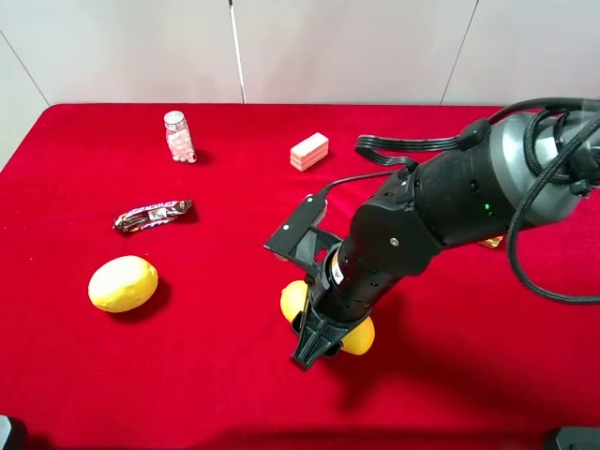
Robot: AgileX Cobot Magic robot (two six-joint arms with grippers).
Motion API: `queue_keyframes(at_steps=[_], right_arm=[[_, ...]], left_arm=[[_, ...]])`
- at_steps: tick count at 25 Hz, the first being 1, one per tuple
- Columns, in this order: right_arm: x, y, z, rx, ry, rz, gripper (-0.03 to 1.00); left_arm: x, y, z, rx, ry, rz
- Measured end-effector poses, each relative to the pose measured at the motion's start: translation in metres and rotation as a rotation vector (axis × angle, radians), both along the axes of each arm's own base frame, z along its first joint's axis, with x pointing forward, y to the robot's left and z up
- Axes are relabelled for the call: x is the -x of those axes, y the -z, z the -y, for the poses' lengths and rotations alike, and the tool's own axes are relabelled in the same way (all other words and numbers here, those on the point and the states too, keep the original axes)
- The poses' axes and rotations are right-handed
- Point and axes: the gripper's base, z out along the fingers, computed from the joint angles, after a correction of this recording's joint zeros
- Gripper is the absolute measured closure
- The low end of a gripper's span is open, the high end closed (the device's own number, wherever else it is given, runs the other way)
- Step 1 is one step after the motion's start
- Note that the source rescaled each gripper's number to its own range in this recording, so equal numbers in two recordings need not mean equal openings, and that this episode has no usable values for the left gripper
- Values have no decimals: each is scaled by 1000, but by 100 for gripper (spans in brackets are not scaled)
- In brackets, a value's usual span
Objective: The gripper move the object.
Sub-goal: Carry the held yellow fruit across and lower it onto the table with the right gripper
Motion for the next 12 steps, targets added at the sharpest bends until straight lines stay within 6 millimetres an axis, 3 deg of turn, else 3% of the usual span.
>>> queue_keyframes(at_steps=[12], right_arm=[[0,0,0,-2,0,1,96]], left_arm=[[0,0,0,0,0,0]])
